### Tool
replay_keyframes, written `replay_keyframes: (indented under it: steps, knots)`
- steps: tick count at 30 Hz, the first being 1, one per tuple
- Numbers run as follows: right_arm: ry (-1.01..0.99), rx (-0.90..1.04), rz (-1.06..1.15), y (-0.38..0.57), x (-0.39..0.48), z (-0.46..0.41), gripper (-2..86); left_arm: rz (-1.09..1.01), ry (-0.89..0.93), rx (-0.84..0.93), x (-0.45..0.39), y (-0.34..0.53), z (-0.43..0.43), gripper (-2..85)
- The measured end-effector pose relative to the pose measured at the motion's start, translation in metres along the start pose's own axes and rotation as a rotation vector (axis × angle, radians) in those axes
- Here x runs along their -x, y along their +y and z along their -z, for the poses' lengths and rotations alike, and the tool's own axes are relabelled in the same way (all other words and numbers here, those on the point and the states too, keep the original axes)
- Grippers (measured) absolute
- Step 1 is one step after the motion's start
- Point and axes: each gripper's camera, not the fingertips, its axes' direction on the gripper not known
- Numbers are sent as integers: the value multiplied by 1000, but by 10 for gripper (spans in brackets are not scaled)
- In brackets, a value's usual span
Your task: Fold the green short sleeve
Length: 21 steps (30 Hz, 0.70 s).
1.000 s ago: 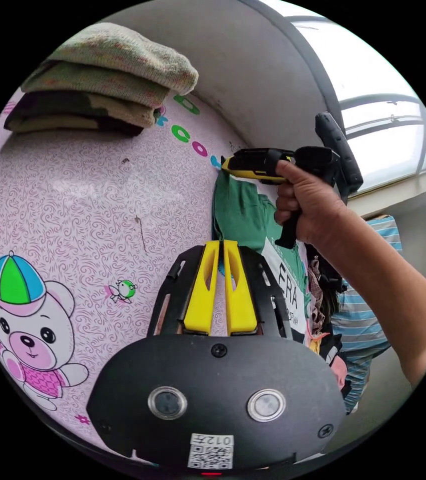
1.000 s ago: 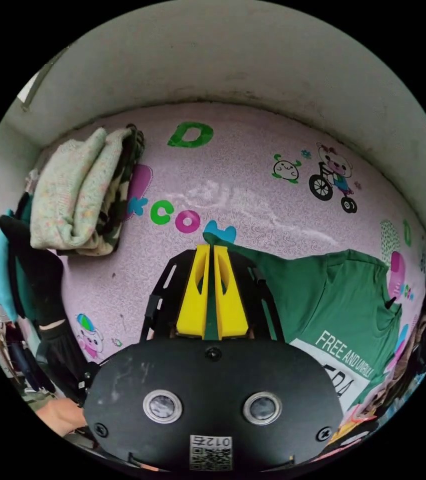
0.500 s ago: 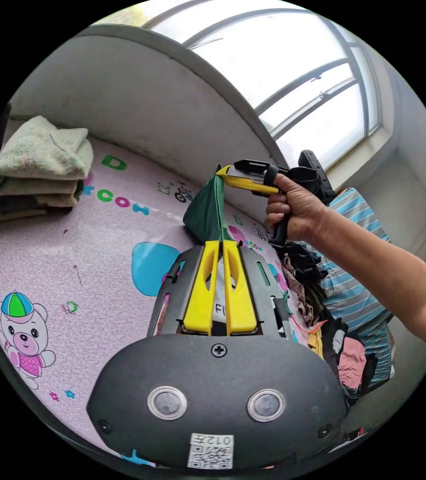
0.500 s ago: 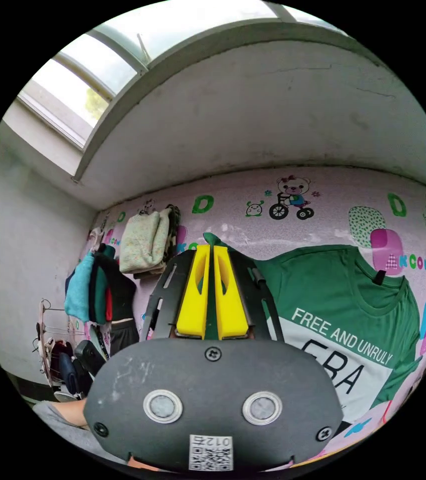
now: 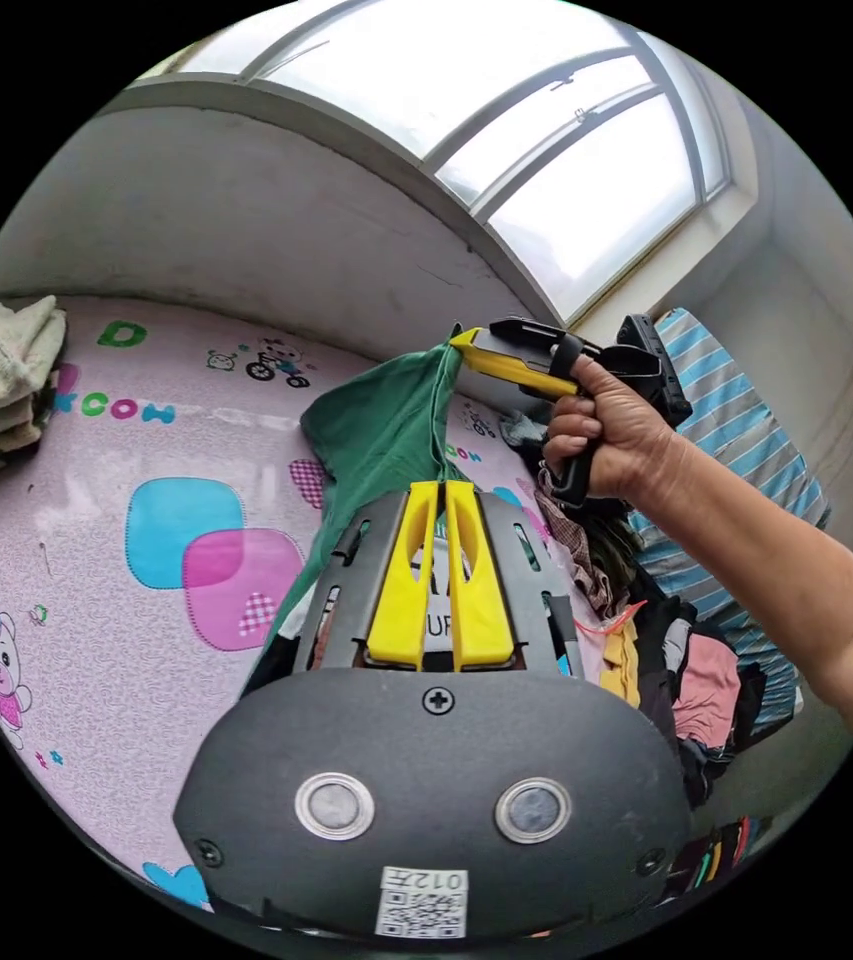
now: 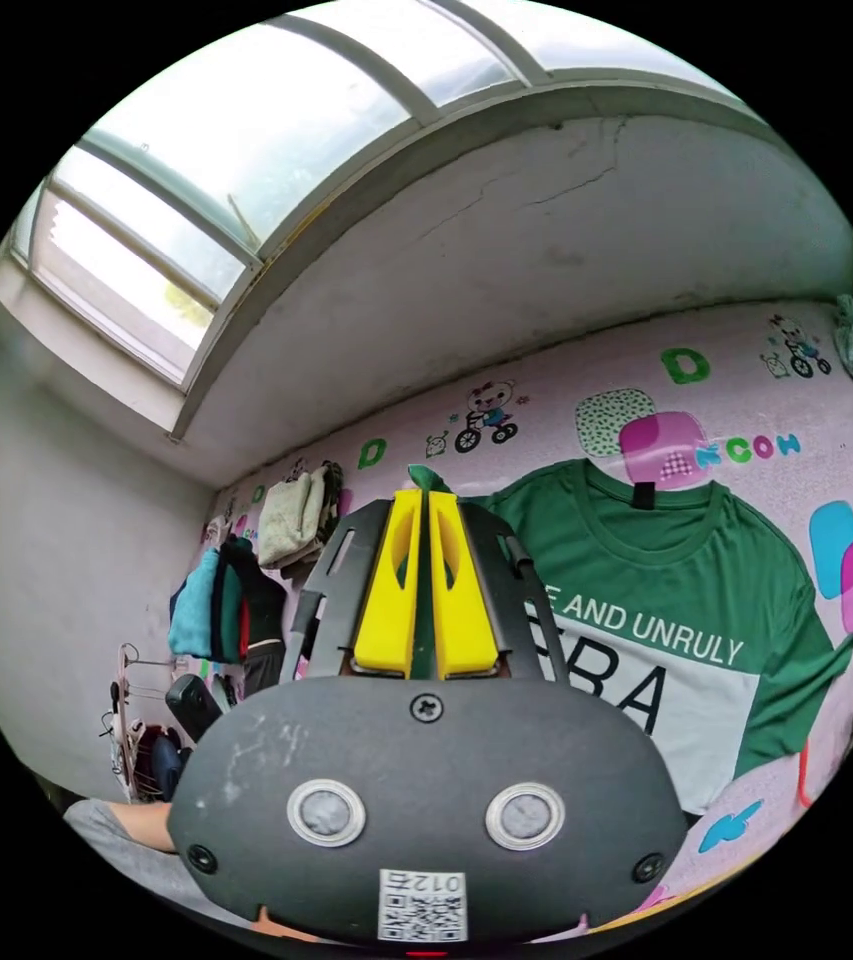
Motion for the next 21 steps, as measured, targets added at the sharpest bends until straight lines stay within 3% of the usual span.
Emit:
replay_keyframes:
  steps: [8,21]
  knots:
    - [-45,-18,-90,31,-100,78,-8,-54,-30,118,-60,35,-85,1]
    - [-150,-31,-258,96,-237,128,-5,-72,-114,319,-112,97,-215,1]
